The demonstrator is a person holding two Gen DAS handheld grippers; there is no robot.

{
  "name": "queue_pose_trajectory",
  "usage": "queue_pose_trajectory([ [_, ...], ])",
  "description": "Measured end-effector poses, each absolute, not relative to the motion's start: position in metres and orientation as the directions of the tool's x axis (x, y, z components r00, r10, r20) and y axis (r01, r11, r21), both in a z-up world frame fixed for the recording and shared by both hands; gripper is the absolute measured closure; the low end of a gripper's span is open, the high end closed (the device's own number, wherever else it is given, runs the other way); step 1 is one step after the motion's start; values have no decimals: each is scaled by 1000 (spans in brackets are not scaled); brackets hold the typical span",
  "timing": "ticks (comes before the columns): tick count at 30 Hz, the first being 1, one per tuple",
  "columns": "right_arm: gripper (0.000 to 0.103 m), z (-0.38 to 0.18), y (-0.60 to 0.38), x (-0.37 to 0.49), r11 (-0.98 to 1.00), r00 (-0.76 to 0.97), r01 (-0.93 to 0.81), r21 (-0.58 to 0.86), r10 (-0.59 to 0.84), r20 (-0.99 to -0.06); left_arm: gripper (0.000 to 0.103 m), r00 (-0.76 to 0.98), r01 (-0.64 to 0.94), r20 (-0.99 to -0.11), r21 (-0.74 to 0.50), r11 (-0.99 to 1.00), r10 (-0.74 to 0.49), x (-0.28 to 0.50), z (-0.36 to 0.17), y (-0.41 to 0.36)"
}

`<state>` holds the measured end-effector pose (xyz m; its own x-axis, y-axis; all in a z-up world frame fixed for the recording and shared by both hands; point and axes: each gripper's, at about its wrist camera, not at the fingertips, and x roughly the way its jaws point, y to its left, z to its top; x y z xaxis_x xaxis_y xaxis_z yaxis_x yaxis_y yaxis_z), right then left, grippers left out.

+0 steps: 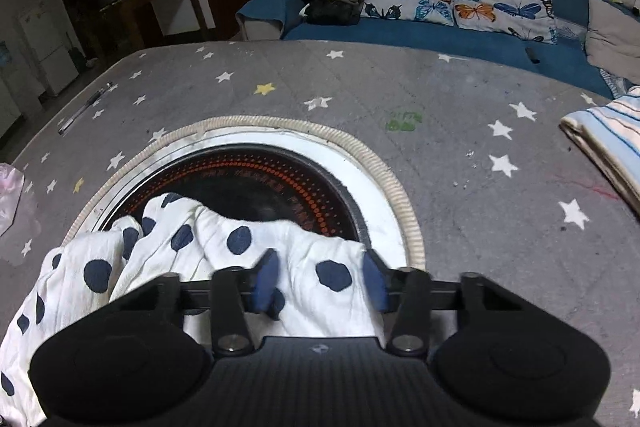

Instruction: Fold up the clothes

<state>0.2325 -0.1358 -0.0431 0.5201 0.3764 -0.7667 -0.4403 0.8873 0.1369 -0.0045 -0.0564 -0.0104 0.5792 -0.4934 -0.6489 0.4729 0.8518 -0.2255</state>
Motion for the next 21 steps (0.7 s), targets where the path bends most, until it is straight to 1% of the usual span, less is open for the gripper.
queue_pose_trajectory([
  [1, 88, -42, -136, 232, 888, 520, -438, 140, 377, -766, 37, 579, 474, -649, -226, 851, -494, -5, -10, -56],
  [4, 93, -34, -136, 224, 882, 543, -450, 136, 391, -743, 36, 579, 474, -651, -222, 852, -491, -5, -10, -56],
  [10, 94, 9, -147, 187, 858, 612, -498, 128, 452, -648, 36, 588, 469, -653, -207, 859, -478, -4, -11, -56],
  [14, 94, 38, -149, 144, 804, 615, -589, 84, 513, -598, 36, 598, 453, -653, -203, 868, -465, -4, -10, -52],
  [18, 94, 48, -142, 89, 721, 579, -693, -5, 553, -599, 36, 612, 440, -649, -196, 877, -452, -6, -6, -47],
  [21, 94, 39, -131, 51, 637, 524, -768, -64, 567, -635, 35, 630, 429, -640, -186, 884, -440, -9, -1, -40],
])
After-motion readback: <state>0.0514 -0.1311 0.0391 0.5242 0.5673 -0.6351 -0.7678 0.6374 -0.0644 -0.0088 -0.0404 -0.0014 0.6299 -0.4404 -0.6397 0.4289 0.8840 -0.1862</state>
